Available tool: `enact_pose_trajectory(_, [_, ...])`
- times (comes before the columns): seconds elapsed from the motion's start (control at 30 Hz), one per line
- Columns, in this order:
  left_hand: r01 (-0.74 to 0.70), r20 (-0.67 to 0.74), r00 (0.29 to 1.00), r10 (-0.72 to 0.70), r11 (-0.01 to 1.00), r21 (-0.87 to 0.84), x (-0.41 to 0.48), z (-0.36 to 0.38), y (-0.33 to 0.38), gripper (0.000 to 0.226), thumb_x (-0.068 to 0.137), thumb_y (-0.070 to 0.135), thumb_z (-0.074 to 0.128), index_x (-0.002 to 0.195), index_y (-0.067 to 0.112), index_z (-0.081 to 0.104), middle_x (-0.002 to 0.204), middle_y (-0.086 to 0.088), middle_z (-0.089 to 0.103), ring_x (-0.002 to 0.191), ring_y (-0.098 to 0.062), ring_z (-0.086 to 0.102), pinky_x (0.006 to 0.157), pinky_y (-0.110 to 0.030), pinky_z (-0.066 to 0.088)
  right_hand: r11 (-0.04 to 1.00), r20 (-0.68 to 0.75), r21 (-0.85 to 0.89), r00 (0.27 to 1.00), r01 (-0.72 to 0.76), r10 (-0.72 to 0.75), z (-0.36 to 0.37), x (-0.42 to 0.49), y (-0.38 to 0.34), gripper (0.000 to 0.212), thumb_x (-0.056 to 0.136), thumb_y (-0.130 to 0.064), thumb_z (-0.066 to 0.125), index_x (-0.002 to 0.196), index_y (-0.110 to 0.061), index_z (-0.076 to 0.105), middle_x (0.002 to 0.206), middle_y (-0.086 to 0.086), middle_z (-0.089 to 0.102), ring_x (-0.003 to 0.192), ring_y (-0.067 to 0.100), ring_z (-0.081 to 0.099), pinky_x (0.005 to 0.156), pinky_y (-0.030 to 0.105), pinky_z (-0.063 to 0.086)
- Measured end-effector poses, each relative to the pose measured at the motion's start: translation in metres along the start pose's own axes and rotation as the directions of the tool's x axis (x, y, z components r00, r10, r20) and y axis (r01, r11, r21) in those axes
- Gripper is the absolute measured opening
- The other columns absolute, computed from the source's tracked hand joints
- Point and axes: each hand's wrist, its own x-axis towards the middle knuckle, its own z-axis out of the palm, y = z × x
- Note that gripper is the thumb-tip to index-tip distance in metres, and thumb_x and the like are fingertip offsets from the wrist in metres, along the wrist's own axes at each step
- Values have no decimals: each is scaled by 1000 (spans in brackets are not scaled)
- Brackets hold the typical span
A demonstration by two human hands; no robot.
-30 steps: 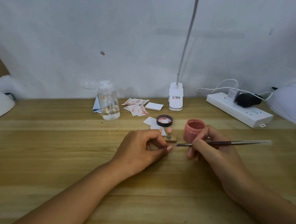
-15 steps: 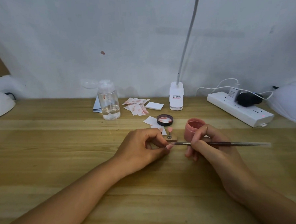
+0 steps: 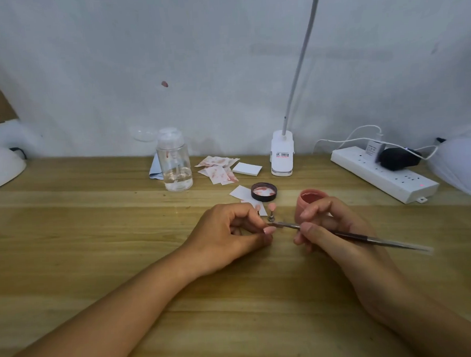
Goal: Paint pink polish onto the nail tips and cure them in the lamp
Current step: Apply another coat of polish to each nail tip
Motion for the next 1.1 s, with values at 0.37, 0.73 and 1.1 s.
enact_pose_trajectory(0.37, [-1, -10, 1000, 0, 1000, -25, 0, 1, 0, 31, 78, 11, 82, 69, 38, 71, 74, 10, 74, 65, 7, 62, 57, -8, 42, 999, 1, -25, 999, -35, 35, -1, 0, 2, 9, 88, 3, 59, 82, 0, 54, 68, 10, 69, 64, 11, 61, 59, 16, 48])
enact_pose_trajectory(0.73, [-14, -11, 1000, 14, 999, -44, 2, 1, -1, 28, 78, 8, 81, 69, 32, 70, 76, 5, 75, 62, 7, 61, 54, -5, 40, 999, 1, -32, 1000, -27, 28, 0, 1, 2, 9, 87, 7, 57, 83, 4, 50, 64, 7, 65, 62, 11, 58, 58, 17, 47])
enact_pose_trajectory(1.1, [-22, -11, 1000, 22, 999, -32, 1, 0, -1, 26, 78, 10, 82, 71, 33, 71, 75, 8, 75, 59, 10, 59, 53, -4, 39, 998, -10, -59, 1000, -30, 29, 0, 1, 1, 9, 86, 8, 55, 83, 3, 49, 62, 4, 62, 62, 12, 56, 59, 19, 46])
